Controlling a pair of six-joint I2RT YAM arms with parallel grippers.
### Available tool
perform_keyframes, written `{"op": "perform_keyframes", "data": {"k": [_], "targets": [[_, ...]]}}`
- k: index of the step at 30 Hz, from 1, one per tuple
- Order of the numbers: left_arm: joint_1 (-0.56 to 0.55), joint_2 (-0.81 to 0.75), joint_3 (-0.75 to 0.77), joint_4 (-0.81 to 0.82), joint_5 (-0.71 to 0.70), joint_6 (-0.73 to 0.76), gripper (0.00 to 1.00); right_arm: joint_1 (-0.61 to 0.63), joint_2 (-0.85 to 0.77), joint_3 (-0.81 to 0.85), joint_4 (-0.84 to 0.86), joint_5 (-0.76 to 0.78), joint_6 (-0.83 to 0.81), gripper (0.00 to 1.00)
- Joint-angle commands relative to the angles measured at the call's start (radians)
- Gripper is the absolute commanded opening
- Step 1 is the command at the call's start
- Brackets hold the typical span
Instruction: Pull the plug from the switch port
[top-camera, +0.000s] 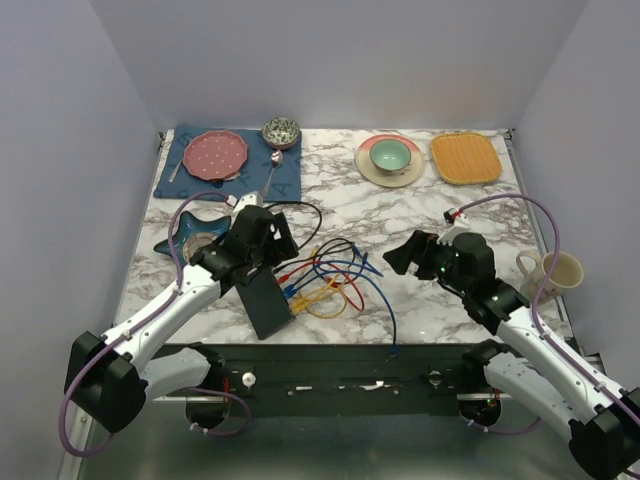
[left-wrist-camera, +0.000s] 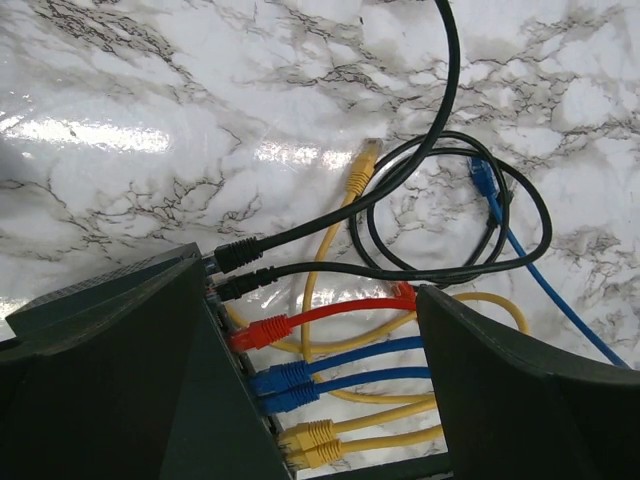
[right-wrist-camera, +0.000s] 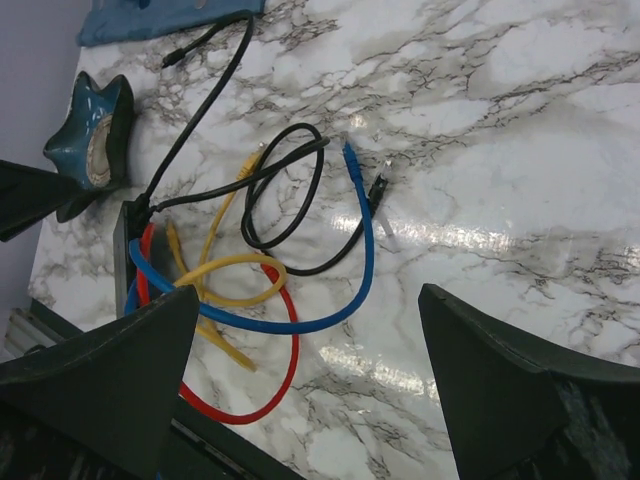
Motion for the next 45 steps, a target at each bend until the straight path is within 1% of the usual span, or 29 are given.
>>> {"op": "perform_keyframes", "data": {"k": [1,3,6,9,10,11,13,17,20,23,25,28,30,33,37,38,40,41,42,43,44,45], "targets": [[-0.005,-0.068,-0.030,0.019,-0.012,-0.012,0.99,0.005,-0.035,-0.021,0.071,-0.073,0.012,1.00],[-0.005,-0.085,-0.040,0.007,-0.004,0.002,0.99,0.005,-0.051,-0.010,0.072,-0.113,-0.030,1.00],[-0.007,-0.106,-0.071,0.006,0.014,0.011,0.98,0.003,-0.069,0.006,0.071,-0.130,-0.057,1.00],[-0.008,-0.126,-0.128,0.002,-0.013,-0.033,0.97,0.005,-0.080,0.024,0.071,-0.140,-0.067,1.00],[-0.008,-0.128,-0.152,-0.001,-0.056,-0.085,0.97,0.005,-0.078,0.030,0.071,-0.146,-0.068,1.00],[-0.008,-0.123,-0.160,-0.032,-0.081,-0.120,0.98,0.005,-0.075,0.038,0.072,-0.150,-0.065,1.00],[-0.007,-0.099,-0.175,-0.041,-0.131,-0.169,0.99,0.005,-0.060,0.048,0.072,-0.167,-0.068,1.00],[-0.004,-0.037,-0.157,-0.040,-0.184,-0.182,0.99,0.005,-0.051,0.049,0.069,-0.176,-0.074,1.00],[-0.004,0.004,-0.132,-0.020,-0.185,-0.168,0.99,0.005,-0.063,0.038,0.066,-0.170,-0.078,1.00],[-0.001,0.062,-0.132,-0.001,-0.159,-0.154,0.99,0.005,-0.078,0.022,0.066,-0.156,-0.078,1.00],[0.001,0.121,-0.145,0.023,-0.101,-0.147,0.98,0.003,-0.083,0.016,0.066,-0.153,-0.076,1.00],[-0.002,0.190,-0.165,0.097,0.002,-0.141,0.96,0.005,-0.080,0.007,0.066,-0.152,-0.074,1.00],[-0.008,0.231,-0.168,0.157,0.043,-0.139,0.95,0.005,-0.074,0.002,0.068,-0.147,-0.076,1.00],[-0.042,0.283,-0.140,0.207,0.077,-0.125,0.94,0.005,-0.063,0.007,0.066,-0.146,-0.078,1.00],[-0.080,0.339,-0.027,0.186,0.068,-0.104,0.94,0.003,-0.051,0.015,0.066,-0.144,-0.081,1.00],[-0.082,0.334,-0.013,0.137,0.025,-0.108,0.94,0.003,-0.051,0.016,0.066,-0.146,-0.081,1.00],[-0.082,0.270,0.001,0.076,-0.042,-0.121,0.95,0.005,-0.055,0.024,0.054,-0.146,-0.087,1.00],[-0.082,0.233,-0.002,0.009,-0.108,-0.130,0.95,0.005,-0.061,0.022,0.054,-0.144,-0.087,1.00],[-0.082,0.154,-0.008,-0.025,-0.146,-0.157,0.95,0.005,-0.064,0.024,0.051,-0.143,-0.091,1.00],[-0.082,0.110,-0.025,-0.061,-0.177,-0.176,0.95,0.005,-0.066,0.019,0.054,-0.133,-0.091,1.00],[-0.082,0.066,-0.040,-0.134,-0.205,-0.209,0.95,0.003,-0.060,0.019,0.054,-0.130,-0.090,1.00],[-0.082,-0.023,-0.057,-0.165,-0.252,-0.276,0.95,0.005,-0.052,0.019,0.063,-0.130,-0.090,1.00]]}}
